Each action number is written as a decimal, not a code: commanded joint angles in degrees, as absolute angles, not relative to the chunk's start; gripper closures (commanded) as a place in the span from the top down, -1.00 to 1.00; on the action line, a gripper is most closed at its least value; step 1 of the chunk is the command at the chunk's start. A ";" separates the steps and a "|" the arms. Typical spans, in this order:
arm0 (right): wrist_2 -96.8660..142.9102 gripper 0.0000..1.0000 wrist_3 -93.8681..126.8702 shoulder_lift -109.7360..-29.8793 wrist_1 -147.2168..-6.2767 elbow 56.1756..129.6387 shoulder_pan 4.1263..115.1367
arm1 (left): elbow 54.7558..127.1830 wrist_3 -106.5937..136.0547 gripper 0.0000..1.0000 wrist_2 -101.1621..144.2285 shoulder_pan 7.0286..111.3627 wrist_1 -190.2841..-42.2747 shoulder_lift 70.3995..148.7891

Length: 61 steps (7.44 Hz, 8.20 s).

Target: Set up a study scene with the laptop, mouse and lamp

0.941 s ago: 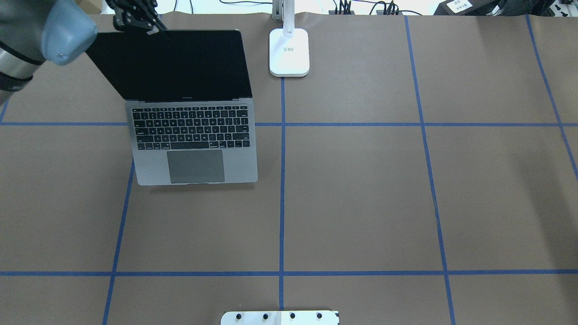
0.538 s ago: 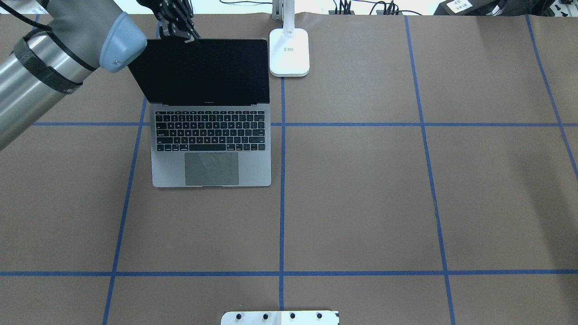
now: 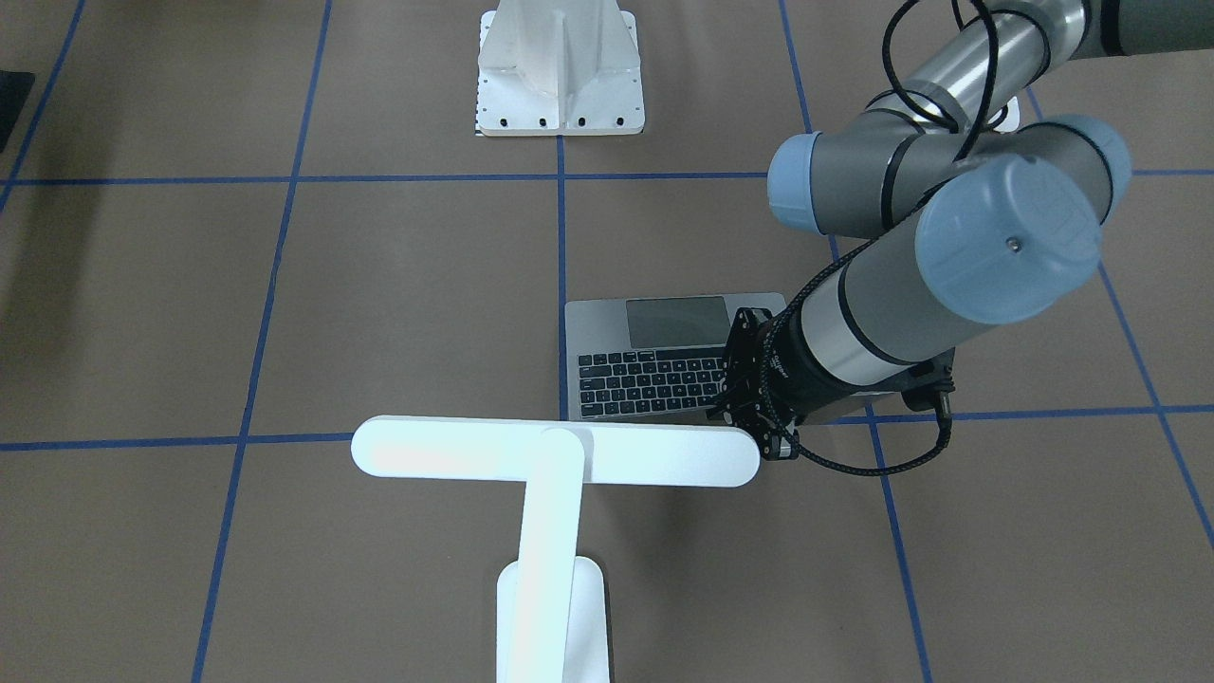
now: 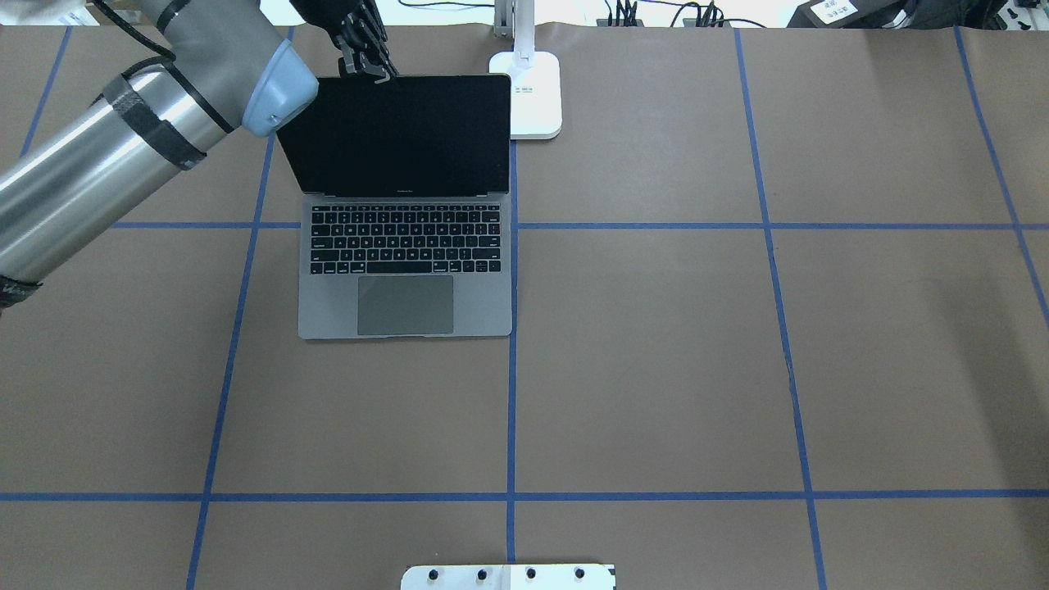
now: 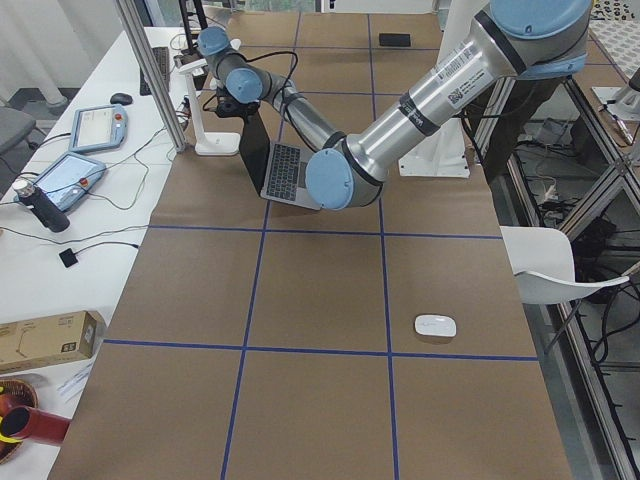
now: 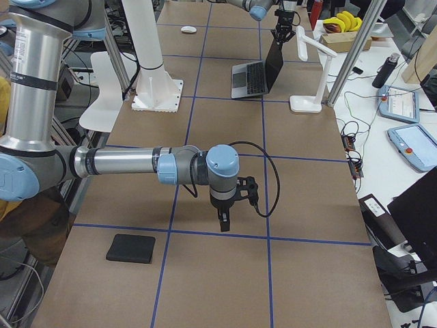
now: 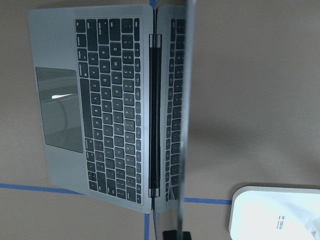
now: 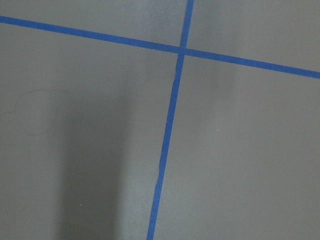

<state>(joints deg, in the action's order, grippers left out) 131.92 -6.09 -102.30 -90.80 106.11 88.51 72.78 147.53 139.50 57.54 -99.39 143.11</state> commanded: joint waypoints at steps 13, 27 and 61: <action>131.40 1.00 -6.94 -102.48 -86.32 105.39 88.51 | 100.49 122.51 1.00 138.60 63.80 -101.60 121.42; 131.83 0.99 40.23 -112.14 -104.18 109.57 101.60 | 105.91 16.27 1.00 138.25 90.52 -93.78 81.66; 136.93 0.51 63.99 -108.19 -111.09 79.90 75.06 | 106.00 12.57 1.00 138.34 93.78 -94.39 76.20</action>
<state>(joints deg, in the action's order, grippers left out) 137.10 64.04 -108.20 -111.11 80.25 75.42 106.00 12.63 138.34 93.69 -94.39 76.23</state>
